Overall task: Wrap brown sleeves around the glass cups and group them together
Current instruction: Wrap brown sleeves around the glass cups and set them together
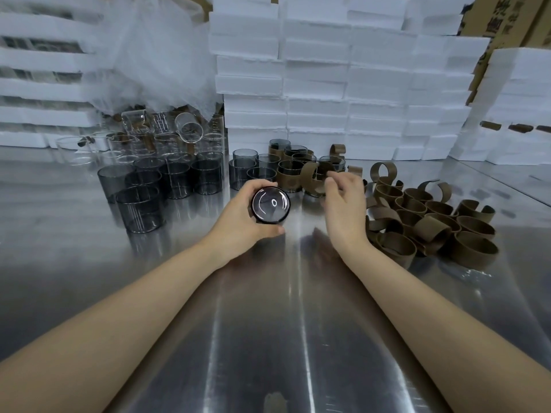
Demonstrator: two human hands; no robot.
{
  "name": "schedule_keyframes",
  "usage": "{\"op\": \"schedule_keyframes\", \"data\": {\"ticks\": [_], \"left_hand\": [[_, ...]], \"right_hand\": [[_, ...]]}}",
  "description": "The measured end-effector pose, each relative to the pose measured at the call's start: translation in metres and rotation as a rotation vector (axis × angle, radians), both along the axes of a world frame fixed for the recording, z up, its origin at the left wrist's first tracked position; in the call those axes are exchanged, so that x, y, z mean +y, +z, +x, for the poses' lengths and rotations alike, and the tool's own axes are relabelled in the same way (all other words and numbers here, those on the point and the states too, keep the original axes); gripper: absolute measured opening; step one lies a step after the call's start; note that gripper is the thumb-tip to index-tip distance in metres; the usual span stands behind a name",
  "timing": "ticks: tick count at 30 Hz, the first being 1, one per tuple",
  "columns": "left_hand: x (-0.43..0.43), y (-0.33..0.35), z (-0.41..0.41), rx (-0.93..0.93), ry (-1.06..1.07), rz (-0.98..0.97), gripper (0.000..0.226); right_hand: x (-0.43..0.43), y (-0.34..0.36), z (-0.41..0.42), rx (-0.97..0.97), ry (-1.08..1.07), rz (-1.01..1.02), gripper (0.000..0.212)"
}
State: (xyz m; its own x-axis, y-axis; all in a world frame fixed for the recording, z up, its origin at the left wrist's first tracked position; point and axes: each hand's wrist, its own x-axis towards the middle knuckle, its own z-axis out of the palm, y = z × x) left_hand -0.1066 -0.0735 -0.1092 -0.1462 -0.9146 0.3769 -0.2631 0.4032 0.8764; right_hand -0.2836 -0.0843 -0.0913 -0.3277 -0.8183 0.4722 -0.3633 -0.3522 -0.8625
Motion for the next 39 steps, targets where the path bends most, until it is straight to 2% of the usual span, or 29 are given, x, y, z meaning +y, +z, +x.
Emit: {"op": "schedule_keyframes", "data": {"ticks": [3, 7, 10, 13, 16, 22, 26, 28, 30, 33, 37, 39], "left_hand": [[0.001, 0.0, 0.0, -0.077, 0.001, -0.045, 0.077], [0.003, 0.0, 0.0, -0.14, -0.031, -0.083, 0.076], [0.004, 0.002, -0.003, -0.182, -0.023, -0.114, 0.083], [0.005, 0.004, -0.004, -0.246, 0.0, -0.157, 0.071], [0.006, 0.003, -0.004, -0.249, -0.031, -0.121, 0.069], [0.008, 0.006, -0.004, -0.192, -0.101, -0.049, 0.068], [0.011, 0.011, 0.001, -0.147, -0.199, 0.052, 0.062], [0.014, 0.014, 0.003, -0.081, -0.275, 0.139, 0.055], [0.016, 0.016, 0.003, -0.044, -0.299, 0.186, 0.057], [0.015, 0.016, -0.003, -0.086, -0.246, 0.144, 0.063], [0.012, 0.013, -0.007, -0.083, -0.197, 0.135, 0.04], [0.011, 0.013, -0.006, -0.073, -0.185, 0.151, 0.037]], "right_hand": [[0.004, 0.005, 0.0, -0.086, -0.036, -0.107, 0.025], [0.008, 0.009, 0.004, -0.079, -0.034, -0.257, 0.017], [0.012, 0.01, 0.006, 0.053, -0.003, -0.331, 0.027], [0.017, 0.01, 0.006, 0.24, 0.094, -0.44, 0.035], [0.022, 0.008, 0.011, 0.331, 0.193, -0.414, 0.034], [0.025, 0.009, 0.016, 0.26, 0.249, -0.302, 0.02], [0.026, 0.007, 0.014, 0.224, 0.273, -0.197, 0.022], [0.025, 0.008, 0.014, 0.253, 0.261, -0.207, 0.022], [0.026, 0.009, 0.014, 0.288, 0.245, -0.233, 0.022], [0.027, 0.01, 0.014, 0.409, 0.229, -0.324, 0.023], [0.025, 0.011, 0.014, 0.518, 0.234, -0.399, 0.024], [0.025, 0.012, 0.013, 0.525, 0.272, -0.382, 0.025]]}}
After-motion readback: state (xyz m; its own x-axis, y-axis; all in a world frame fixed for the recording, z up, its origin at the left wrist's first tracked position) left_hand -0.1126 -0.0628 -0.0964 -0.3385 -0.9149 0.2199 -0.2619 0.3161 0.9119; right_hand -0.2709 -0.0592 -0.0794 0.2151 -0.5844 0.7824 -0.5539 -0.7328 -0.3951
